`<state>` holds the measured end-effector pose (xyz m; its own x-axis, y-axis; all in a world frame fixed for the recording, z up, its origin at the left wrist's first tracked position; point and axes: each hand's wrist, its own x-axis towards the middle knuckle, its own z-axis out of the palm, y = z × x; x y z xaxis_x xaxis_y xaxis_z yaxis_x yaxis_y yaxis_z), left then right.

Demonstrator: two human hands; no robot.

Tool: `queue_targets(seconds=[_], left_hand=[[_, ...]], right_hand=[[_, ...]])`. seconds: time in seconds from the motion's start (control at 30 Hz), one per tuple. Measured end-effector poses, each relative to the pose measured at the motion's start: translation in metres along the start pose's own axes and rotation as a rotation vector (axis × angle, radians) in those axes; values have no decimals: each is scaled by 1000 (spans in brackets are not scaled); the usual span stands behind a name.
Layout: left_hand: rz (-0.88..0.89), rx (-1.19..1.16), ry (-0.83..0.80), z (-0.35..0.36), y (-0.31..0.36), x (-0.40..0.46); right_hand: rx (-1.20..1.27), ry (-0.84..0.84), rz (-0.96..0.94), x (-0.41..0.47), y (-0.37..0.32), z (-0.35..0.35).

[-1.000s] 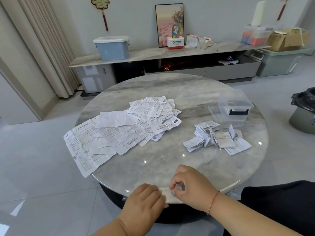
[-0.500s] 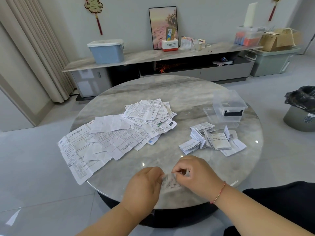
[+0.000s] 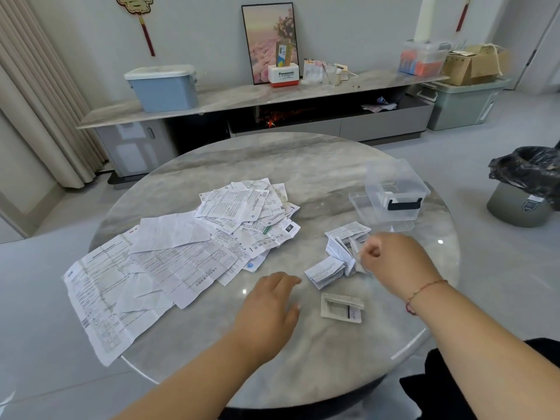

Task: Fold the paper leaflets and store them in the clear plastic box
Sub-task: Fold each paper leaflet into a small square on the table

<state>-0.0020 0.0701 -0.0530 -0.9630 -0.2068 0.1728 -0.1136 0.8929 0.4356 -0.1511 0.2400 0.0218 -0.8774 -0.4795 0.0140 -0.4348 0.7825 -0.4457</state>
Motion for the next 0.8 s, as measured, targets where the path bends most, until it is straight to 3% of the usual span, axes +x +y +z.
queue_targets(seconds=[0.1, 0.2, 0.33, 0.43, 0.6, 0.7, 0.8], left_hand=[[47, -16, -26, 11, 10, 24], [88, 64, -86, 23, 16, 38], [155, 193, -67, 34, 13, 44], [142, 188, -65, 39, 11, 49], [142, 66, -119, 37, 11, 53], [154, 1, -55, 30, 4, 51], [57, -10, 196, 16, -15, 59]], right_hand=[[-88, 88, -2, 42, 3, -13], [-278, -81, -86, 91, 0, -10], [-639, -445, -172, 144, -24, 6], [-881, -561, -288, 155, -34, 17], [-975, -582, -296, 163, -30, 33], [-1016, -561, -314, 163, -28, 34], [-974, -546, -333, 163, -24, 32]])
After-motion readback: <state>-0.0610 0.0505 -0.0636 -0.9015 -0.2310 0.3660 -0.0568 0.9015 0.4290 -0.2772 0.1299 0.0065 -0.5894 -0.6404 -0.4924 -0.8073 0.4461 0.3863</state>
